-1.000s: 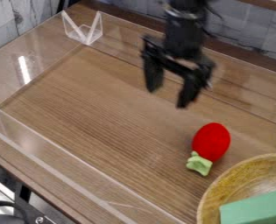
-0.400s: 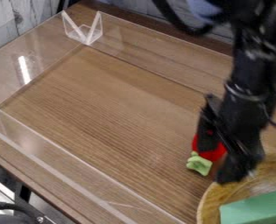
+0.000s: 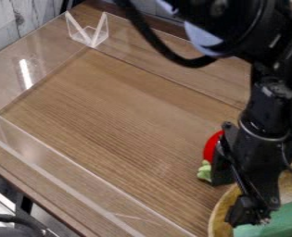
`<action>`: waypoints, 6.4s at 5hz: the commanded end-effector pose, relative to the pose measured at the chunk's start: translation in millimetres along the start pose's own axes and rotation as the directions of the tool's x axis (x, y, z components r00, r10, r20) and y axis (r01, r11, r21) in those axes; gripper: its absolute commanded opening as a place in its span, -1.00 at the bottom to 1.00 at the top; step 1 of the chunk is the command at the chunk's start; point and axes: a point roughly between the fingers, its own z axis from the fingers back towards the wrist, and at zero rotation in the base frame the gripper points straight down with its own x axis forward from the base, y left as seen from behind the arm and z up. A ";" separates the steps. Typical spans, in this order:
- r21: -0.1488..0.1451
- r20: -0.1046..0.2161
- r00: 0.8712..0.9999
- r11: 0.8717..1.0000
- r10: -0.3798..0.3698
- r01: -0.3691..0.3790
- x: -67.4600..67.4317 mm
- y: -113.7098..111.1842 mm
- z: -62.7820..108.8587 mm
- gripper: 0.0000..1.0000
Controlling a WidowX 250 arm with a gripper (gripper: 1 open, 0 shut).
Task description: Put the green object in the brown bowl
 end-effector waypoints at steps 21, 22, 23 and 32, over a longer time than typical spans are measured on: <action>0.182 0.272 0.962 0.982 0.000 -0.052 8.3 14.6 55.2 1.00; 0.163 0.287 0.958 0.986 -0.026 -0.022 14.3 17.3 60.2 1.00; 0.138 0.308 0.951 0.989 0.011 -0.056 9.8 19.3 52.7 1.00; 0.036 0.349 0.931 0.992 0.105 -0.125 32.6 8.8 52.6 1.00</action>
